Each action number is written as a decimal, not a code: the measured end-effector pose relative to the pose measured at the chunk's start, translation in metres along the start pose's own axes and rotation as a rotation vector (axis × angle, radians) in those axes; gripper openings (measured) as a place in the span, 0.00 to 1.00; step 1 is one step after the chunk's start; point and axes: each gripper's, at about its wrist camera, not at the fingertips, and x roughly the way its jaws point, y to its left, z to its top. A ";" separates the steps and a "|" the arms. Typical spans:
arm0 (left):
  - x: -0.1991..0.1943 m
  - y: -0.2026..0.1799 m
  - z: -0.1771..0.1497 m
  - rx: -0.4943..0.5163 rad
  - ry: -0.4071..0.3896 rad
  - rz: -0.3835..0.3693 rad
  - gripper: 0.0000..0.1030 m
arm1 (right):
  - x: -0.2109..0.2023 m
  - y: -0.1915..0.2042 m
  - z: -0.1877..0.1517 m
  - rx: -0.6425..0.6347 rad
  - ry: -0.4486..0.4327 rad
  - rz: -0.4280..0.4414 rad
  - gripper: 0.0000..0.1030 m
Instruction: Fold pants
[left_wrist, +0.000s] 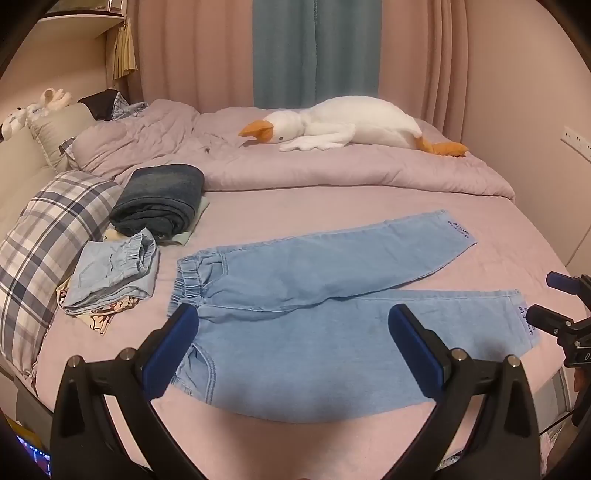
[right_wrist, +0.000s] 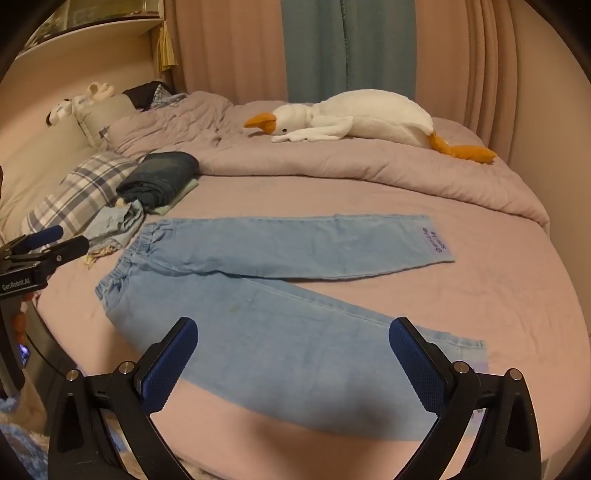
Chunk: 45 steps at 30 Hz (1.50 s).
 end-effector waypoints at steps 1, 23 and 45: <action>0.001 -0.002 0.000 0.001 0.001 0.000 1.00 | 0.000 0.001 0.000 -0.004 -0.002 0.001 1.00; 0.000 -0.005 -0.005 0.011 0.003 -0.004 1.00 | 0.000 0.000 0.000 0.003 -0.010 -0.002 1.00; 0.007 -0.008 -0.011 0.048 0.032 0.015 1.00 | 0.005 0.003 0.000 0.004 -0.010 -0.001 1.00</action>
